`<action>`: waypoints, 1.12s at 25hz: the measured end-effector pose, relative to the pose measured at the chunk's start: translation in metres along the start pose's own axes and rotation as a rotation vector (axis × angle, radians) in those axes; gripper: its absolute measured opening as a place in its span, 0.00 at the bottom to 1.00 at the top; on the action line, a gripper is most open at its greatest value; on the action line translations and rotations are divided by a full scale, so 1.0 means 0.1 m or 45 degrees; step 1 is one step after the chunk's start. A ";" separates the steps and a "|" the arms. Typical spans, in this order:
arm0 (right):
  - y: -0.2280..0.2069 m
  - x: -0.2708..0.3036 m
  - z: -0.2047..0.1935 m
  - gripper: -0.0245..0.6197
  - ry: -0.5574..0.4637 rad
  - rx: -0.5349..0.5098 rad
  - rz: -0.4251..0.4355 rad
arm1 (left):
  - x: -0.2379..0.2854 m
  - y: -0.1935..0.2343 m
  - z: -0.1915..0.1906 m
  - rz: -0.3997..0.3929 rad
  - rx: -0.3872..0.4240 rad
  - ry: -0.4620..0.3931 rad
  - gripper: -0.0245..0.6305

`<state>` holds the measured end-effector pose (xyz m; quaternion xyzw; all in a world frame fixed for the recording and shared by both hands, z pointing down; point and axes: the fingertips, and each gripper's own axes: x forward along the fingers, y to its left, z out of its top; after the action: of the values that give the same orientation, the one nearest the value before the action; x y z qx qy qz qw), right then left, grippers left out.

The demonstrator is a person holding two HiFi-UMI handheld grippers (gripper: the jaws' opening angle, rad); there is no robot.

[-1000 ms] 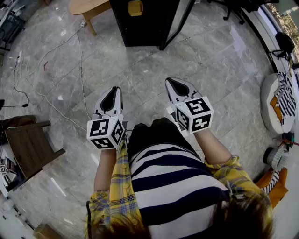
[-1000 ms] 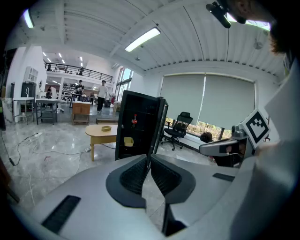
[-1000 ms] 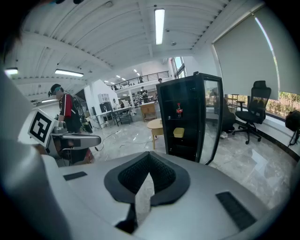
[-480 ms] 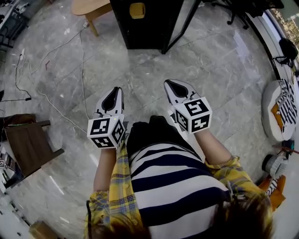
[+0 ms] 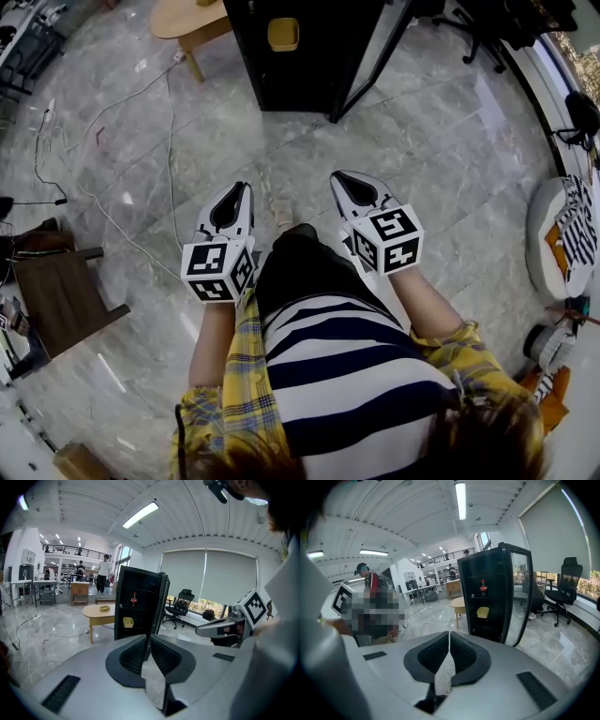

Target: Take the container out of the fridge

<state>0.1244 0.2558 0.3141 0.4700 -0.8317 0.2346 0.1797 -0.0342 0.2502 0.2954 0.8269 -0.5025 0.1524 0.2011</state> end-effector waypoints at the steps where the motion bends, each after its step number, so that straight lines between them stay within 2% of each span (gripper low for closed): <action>1: -0.03 0.04 0.02 0.08 0.000 -0.001 0.000 | 0.05 0.03 0.02 -0.001 0.005 -0.001 0.10; 12: -0.31 0.63 0.41 0.09 0.002 -0.005 -0.016 | 0.63 0.41 0.30 -0.026 0.023 0.017 0.10; 22: -0.36 1.41 0.74 0.09 0.058 -0.044 -0.024 | 1.10 1.05 0.46 -0.032 -0.034 0.043 0.10; 25: -0.37 1.60 0.80 0.17 0.084 -0.063 -0.008 | 1.21 1.18 0.47 -0.036 -0.053 0.053 0.10; 28: -0.38 1.80 0.87 0.18 0.100 -0.093 -0.004 | 1.31 1.32 0.48 -0.039 -0.067 0.067 0.10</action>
<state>0.0620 0.0643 0.3442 0.4550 -0.8312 0.2222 0.2297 -0.0910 0.0714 0.3372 0.8247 -0.4882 0.1577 0.2381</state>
